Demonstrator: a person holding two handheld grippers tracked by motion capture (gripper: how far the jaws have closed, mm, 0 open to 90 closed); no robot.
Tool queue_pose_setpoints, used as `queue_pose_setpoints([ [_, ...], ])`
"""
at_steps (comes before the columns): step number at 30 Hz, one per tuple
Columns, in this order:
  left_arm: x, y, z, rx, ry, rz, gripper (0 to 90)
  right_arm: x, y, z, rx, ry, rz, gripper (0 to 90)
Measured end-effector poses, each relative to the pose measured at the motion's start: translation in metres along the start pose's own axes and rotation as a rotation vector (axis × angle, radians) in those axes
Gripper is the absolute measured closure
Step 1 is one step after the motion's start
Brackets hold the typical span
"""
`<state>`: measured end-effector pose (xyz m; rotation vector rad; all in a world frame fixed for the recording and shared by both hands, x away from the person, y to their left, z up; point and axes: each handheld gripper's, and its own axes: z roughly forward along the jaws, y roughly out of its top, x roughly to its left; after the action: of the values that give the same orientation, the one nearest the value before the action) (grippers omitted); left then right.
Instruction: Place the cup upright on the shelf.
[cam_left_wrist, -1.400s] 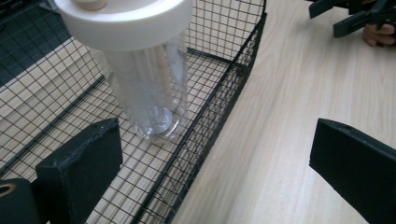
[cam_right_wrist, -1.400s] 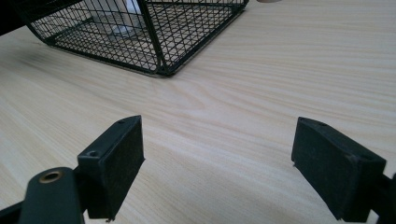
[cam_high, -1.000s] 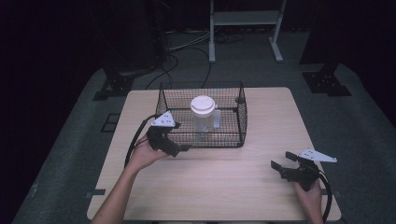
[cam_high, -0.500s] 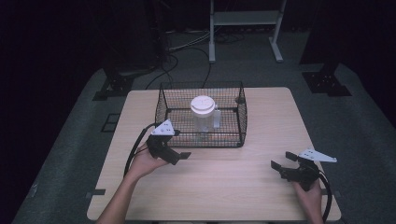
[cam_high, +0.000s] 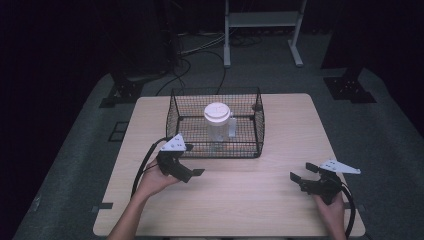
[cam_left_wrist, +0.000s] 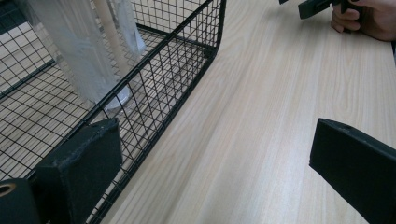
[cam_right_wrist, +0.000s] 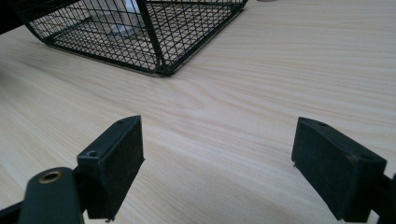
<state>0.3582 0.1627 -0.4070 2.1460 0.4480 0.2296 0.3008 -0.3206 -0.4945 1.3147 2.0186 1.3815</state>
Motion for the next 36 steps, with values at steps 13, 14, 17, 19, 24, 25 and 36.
queue_pose_setpoints([
  [13,-0.010,-0.024,0.000,-0.014,0.003,-0.035,1.6,0.000,0.000,0.000,0.000,0.000,0.002,15.8],
  [14,-0.010,-0.026,0.000,-0.017,0.003,-0.038,1.6,0.000,0.000,0.000,0.000,0.000,0.002,15.7],
  [17,-0.012,-0.030,0.000,-0.018,0.004,-0.043,1.6,0.000,0.000,0.000,0.000,0.000,0.002,15.7],
  [19,-0.013,-0.034,0.000,-0.017,0.007,-0.044,1.6,0.000,0.000,0.000,0.000,-0.001,0.002,15.7],
  [24,-0.018,-0.042,0.002,-0.005,0.022,-0.039,1.6,0.000,0.000,0.000,0.001,-0.001,0.002,15.7],
  [25,-0.019,-0.043,0.002,-0.003,0.024,-0.038,1.6,0.000,0.000,0.000,0.001,-0.001,0.003,15.7],
  [36,-0.026,-0.066,-0.002,-0.038,0.030,-0.078,1.6,0.000,0.000,0.000,0.001,0.000,0.003,15.7],
])
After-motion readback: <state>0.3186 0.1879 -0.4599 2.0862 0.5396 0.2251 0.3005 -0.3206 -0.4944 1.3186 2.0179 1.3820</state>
